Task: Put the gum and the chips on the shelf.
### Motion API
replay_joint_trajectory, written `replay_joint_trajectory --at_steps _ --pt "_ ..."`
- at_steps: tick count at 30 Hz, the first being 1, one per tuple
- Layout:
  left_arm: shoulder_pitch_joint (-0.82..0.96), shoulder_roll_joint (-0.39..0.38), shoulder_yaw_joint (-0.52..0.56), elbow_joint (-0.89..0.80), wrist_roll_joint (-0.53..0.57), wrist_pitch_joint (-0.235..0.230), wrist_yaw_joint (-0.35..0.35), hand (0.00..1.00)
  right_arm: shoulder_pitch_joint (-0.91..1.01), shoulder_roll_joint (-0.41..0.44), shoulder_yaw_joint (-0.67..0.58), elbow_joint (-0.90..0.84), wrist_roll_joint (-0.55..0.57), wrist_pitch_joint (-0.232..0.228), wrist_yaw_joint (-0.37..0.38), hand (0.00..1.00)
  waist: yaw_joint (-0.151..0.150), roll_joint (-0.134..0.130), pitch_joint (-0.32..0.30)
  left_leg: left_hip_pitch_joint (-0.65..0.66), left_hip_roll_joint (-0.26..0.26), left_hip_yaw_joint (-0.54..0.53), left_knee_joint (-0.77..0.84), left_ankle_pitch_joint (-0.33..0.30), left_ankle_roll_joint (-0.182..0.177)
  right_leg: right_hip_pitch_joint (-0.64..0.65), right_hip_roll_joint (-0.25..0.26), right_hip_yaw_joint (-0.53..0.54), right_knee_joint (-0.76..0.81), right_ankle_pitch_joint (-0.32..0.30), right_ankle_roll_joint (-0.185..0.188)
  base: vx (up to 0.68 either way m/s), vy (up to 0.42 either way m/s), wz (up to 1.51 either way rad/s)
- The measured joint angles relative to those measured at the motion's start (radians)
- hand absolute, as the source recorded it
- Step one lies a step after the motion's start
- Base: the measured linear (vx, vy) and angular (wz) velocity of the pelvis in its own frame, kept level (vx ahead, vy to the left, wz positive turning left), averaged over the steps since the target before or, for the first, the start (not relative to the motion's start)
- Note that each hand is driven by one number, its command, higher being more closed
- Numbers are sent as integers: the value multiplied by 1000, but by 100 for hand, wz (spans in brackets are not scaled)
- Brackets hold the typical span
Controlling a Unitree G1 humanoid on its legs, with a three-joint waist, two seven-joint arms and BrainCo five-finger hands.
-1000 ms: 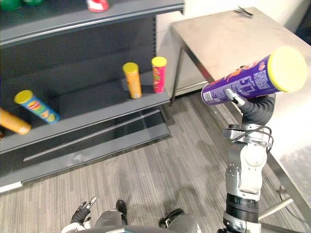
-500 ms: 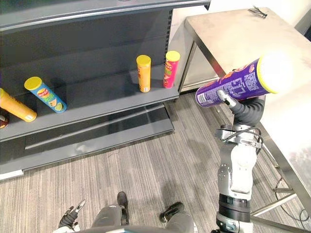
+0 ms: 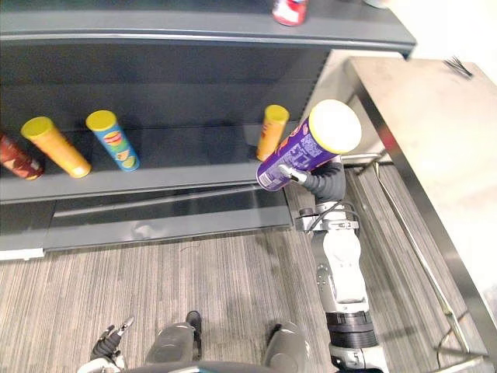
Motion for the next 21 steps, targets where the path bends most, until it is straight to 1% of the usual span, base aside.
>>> replay_joint_trajectory --at_steps 1,2,3,4,5,6,7,8,9,13,14,16,17,18,19,21 --pt "-2 -1 0 2 0 0 4 0 3 2 1 0 2 0 0 100 -3 -1 1 6 -9 -10 -2 1 1 -4 7 7 -32 4 6 198 -26 99" --pt "-9 -6 -1 2 0 0 14 0 9 9 1 -1 9 -1 -1 100 -8 -9 5 14 -29 -47 0 0 0 -11 23 33 -88 11 18 191 -58 105" --pt "-19 -5 0 7 0 0 20 0 22 17 1 -1 11 0 0 100 -8 -17 8 19 -42 -80 1 0 -5 -21 45 85 -139 25 39 200 -80 109" --pt "-24 -4 0 12 0 0 22 0 32 20 2 -2 12 0 1 100 -9 -18 8 19 -47 -101 6 -2 -12 -22 56 117 -164 37 57 176 -107 116" --pt "-23 -1 1 14 0 0 26 0 50 30 2 -2 13 0 3 100 -19 -31 8 21 -59 -115 22 -12 -28 -4 61 158 -215 93 90 261 -214 109" --pt "-22 1 3 23 -1 1 30 0 61 39 5 -3 23 1 8 100 -21 -34 11 24 -53 -116 43 -29 -51 24 61 146 -228 86 108 254 -239 85" --pt "-18 -8 6 29 -1 1 34 0 60 39 13 -4 28 2 11 100 -18 -22 10 20 -34 -114 51 -30 -60 33 79 139 -239 88 102 240 -258 31" --pt "-8 -24 20 40 -1 1 36 0 62 40 22 -17 30 2 20 100 -18 -13 7 22 -1 -108 51 -36 -71 48 109 129 -263 84 94 168 -205 -3" --pt "-1 -40 39 52 -1 2 36 0 70 40 23 -32 37 1 26 100 -22 -9 7 29 26 -109 40 -39 -81 61 135 115 -276 81 85 159 -192 -1" --pt "0 -70 44 58 -1 2 35 0 138 65 17 -51 113 -14 33 100 -37 -9 6 55 73 -125 -15 -14 -129 104 173 57 -298 59 52 107 -143 22" --pt "0 -70 44 56 -1 2 35 0 143 66 18 -51 118 -14 35 100 -39 -9 6 55 75 -129 -19 -10 -132 106 174 52 -300 58 50 45 -104 41" --pt "-3 -69 44 47 -1 2 35 0 173 81 28 -51 137 -14 45 100 -50 -8 6 48 80 -137 -48 25 -144 116 173 11 -317 55 45 17 -92 52" --pt "-4 -68 44 45 -1 1 35 0 188 91 28 -51 138 -14 45 100 -56 -7 5 36 79 -126 -61 48 -144 125 168 -15 -328 55 45 -18 -65 77" --pt "-4 -69 44 42 -1 1 35 0 206 101 25 -51 138 -14 45 100 -60 -6 5 36 79 -79 -82 78 -137 140 159 -47 -342 54 43 -51 -36 101" --pt "-4 -72 41 43 0 2 36 0 225 103 28 -52 138 -14 44 100 -61 1 1 38 83 13 -115 102 -117 154 151 -83 -353 54 42 -54 -17 89" --pt "-4 -76 36 45 0 2 37 0 238 104 32 -51 138 -14 44 100 -60 11 -8 40 88 74 -146 114 -112 157 151 -103 -357 54 42 -46 12 49"
